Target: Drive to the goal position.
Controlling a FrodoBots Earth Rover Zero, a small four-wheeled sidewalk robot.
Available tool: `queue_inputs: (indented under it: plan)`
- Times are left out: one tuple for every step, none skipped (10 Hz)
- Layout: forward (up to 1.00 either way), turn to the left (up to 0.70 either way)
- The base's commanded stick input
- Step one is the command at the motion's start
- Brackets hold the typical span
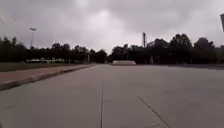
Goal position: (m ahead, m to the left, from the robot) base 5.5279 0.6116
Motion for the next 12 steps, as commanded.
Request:
queue_inputs:
  plan:
    - [0.7,0.0]
    - [0.7,0.0]
    - [0.7,0.0]
    - [0.7,0.0]
    - [0.7,0.0]
    - [0.7,0.0]
    - [0.7,0.0]
    - [0.7,0.0]
    - [0.7,0.0]
    - [0.7,0.0]
    - [0.7,0.0]
    - [0.7,0.0]
